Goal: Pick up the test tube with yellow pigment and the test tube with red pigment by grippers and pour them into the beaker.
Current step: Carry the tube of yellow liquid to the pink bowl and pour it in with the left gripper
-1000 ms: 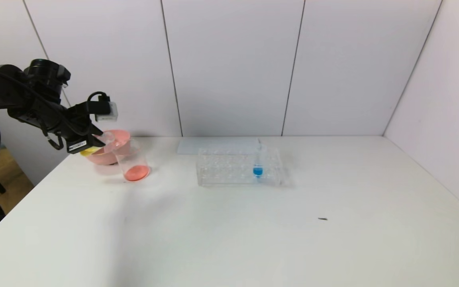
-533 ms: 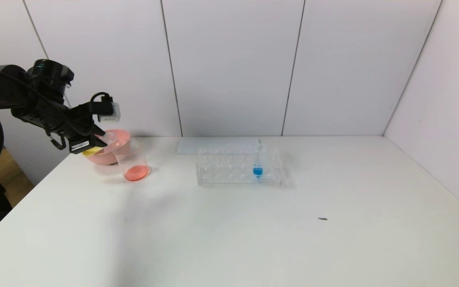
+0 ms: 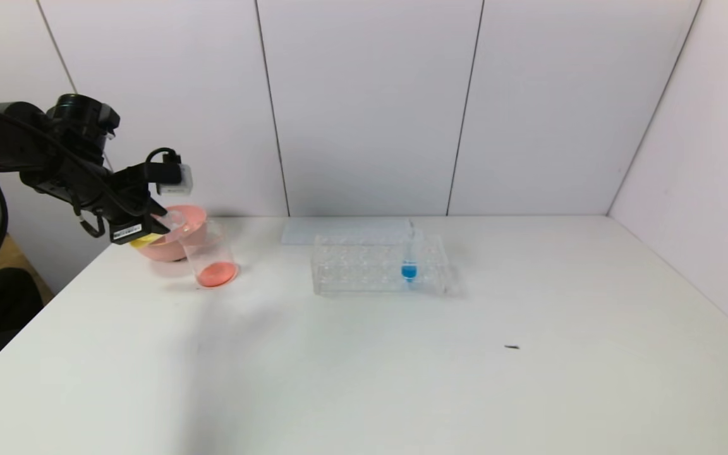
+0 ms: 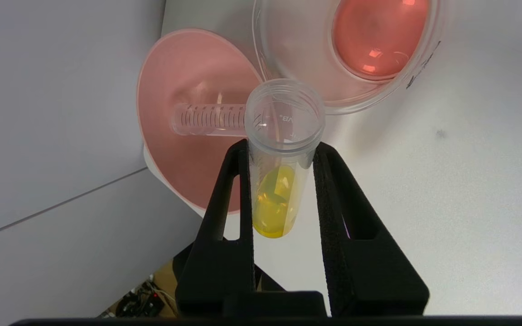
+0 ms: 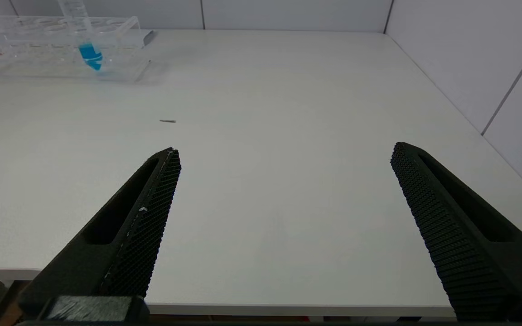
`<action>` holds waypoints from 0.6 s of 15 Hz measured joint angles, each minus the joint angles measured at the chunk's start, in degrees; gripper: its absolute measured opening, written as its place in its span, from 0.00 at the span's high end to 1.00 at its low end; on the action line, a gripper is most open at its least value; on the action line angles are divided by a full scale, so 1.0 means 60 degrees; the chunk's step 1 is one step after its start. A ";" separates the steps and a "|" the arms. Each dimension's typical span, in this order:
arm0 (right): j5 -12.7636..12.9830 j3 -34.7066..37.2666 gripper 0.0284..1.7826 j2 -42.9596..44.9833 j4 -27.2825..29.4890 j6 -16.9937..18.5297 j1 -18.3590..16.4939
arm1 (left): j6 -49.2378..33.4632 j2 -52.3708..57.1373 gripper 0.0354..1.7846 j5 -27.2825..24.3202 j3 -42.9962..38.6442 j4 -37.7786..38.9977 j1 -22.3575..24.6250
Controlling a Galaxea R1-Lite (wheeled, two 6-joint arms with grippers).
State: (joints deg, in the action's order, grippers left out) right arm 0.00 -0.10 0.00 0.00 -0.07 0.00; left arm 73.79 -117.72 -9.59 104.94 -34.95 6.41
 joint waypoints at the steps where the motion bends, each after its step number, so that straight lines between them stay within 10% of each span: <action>1: 0.0000 0.0000 0.05 0.0000 0.0000 0.0004 0.0000 | 0.0045 -0.0014 0.77 0.0112 0.0012 -0.0004 -0.0012; 9: 0.0004 0.0000 0.05 0.0000 0.0000 0.0000 0.0000 | 0.0339 -0.0091 0.77 0.0632 0.0339 -0.0551 -0.0252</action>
State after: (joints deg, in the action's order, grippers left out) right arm 0.02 -0.10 0.00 0.00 -0.07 0.00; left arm 75.83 -118.27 -5.80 106.97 -38.25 4.90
